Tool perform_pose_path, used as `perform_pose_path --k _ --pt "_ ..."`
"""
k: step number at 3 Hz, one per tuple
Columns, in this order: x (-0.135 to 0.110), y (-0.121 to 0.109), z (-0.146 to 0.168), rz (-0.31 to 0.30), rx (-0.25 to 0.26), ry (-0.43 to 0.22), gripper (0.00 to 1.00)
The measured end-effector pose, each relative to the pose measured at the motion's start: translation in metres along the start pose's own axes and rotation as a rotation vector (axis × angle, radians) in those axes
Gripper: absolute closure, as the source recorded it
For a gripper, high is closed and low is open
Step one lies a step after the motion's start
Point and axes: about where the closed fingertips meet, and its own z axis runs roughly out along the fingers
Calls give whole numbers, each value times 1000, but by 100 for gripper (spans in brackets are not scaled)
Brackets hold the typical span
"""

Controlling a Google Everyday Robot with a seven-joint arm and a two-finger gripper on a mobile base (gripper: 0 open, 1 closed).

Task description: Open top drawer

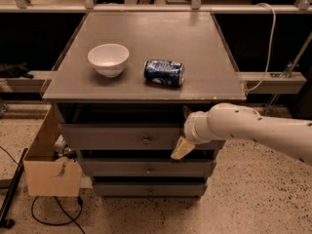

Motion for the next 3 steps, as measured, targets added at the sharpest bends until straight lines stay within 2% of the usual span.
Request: perform_pose_path --k 1,2,3 --pt "8 -6 4 10 5 13 0" --pt "8 -6 4 10 6 13 19" --pt "8 -6 4 10 6 13 42"
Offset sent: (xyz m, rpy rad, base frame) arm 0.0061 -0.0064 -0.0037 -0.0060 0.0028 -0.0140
